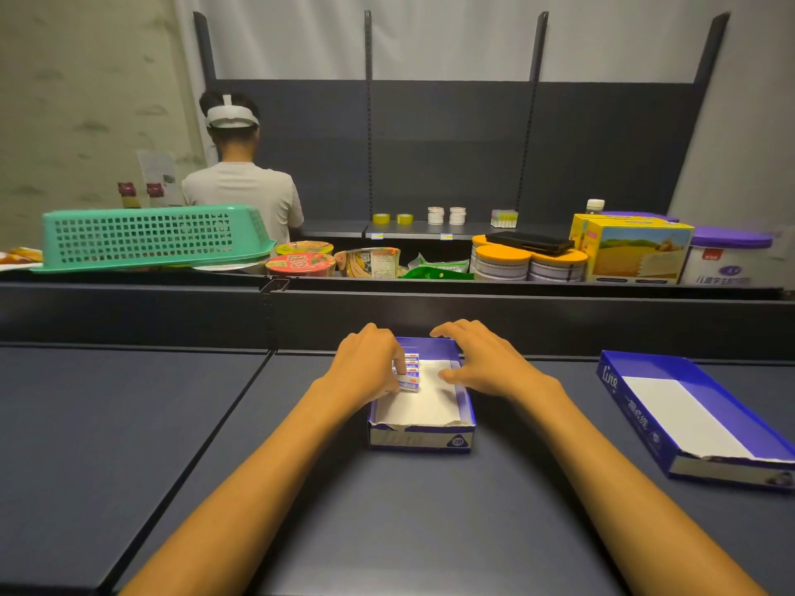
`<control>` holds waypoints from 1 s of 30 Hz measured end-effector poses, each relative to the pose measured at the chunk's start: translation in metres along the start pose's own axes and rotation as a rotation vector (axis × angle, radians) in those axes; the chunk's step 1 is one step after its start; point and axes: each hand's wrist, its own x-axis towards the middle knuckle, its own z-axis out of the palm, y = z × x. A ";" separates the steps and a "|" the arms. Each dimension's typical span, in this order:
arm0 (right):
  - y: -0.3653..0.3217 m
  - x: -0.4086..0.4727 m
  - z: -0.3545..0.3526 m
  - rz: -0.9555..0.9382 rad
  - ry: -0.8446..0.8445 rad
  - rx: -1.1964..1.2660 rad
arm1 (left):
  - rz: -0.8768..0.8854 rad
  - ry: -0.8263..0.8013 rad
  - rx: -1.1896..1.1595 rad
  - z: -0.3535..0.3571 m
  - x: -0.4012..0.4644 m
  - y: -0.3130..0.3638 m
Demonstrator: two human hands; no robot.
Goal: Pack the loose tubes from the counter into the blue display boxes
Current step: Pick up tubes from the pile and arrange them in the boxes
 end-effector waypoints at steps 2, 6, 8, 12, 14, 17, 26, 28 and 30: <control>0.000 0.000 0.000 0.003 -0.003 0.004 | 0.001 -0.010 0.001 0.001 0.000 -0.001; -0.001 -0.001 0.001 0.010 0.000 0.009 | -0.002 -0.014 -0.010 0.002 0.000 -0.002; 0.000 0.000 0.001 0.010 0.001 0.011 | 0.003 -0.012 -0.008 0.002 0.000 -0.003; 0.000 -0.001 0.000 0.015 -0.002 0.020 | -0.002 -0.006 -0.020 0.002 -0.001 -0.003; 0.000 -0.001 0.001 0.017 -0.002 0.018 | -0.003 -0.003 -0.025 0.002 0.000 -0.003; 0.000 0.000 0.001 0.022 -0.004 0.016 | -0.011 -0.004 -0.031 0.003 0.001 -0.002; -0.005 -0.003 -0.005 0.007 0.006 -0.003 | -0.012 0.014 -0.060 -0.002 0.001 -0.005; -0.009 -0.004 -0.010 -0.009 0.035 -0.006 | -0.026 0.039 -0.099 -0.009 -0.003 -0.010; -0.015 -0.008 -0.015 -0.023 0.058 0.005 | -0.047 0.069 -0.128 -0.019 -0.010 -0.017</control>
